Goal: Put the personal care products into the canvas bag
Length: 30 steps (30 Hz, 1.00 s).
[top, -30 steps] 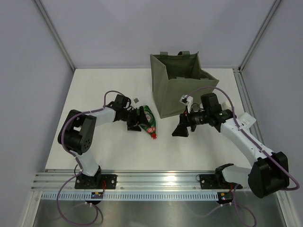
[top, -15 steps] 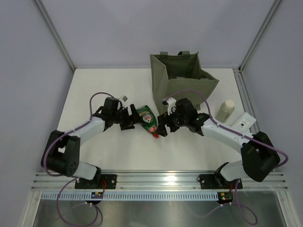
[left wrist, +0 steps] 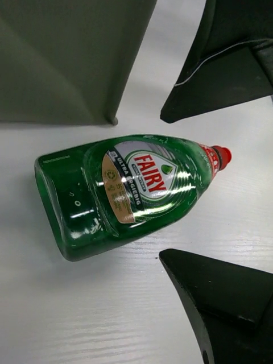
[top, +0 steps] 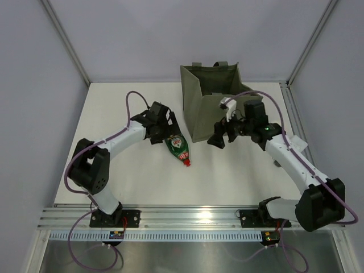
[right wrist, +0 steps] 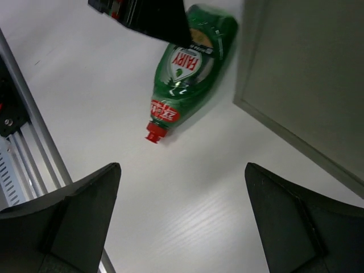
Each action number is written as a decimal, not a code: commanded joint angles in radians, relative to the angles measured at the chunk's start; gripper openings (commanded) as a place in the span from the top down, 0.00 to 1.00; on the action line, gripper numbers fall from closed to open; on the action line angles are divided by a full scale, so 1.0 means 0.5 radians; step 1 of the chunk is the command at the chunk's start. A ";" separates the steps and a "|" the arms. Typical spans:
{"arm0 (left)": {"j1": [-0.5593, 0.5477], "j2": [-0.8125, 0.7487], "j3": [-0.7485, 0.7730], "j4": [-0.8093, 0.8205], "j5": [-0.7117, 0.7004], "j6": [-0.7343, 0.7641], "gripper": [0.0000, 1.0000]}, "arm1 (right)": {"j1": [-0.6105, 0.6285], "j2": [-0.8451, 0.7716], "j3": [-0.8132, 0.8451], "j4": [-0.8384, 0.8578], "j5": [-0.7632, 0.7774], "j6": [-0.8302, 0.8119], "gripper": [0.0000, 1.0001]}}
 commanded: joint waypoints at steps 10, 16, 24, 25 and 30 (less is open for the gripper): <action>-0.264 0.622 0.705 -0.608 -0.640 -0.281 0.01 | -0.351 -0.374 -0.173 -0.151 -0.515 -0.191 0.00; -0.264 0.852 0.890 -0.817 -0.698 -0.342 0.01 | -0.425 -0.408 -0.225 -0.117 -0.598 -0.173 0.01; -0.260 0.993 0.847 -0.768 -0.582 -0.312 0.01 | -0.532 -0.408 -0.237 -0.108 -0.696 -0.154 0.01; -0.260 0.994 0.789 -0.744 -0.564 -0.315 0.01 | -0.542 -0.405 -0.237 -0.111 -0.708 -0.154 0.01; -0.254 1.039 0.718 -0.706 -0.493 -0.309 0.01 | -0.572 -0.389 -0.234 -0.114 -0.763 -0.148 0.01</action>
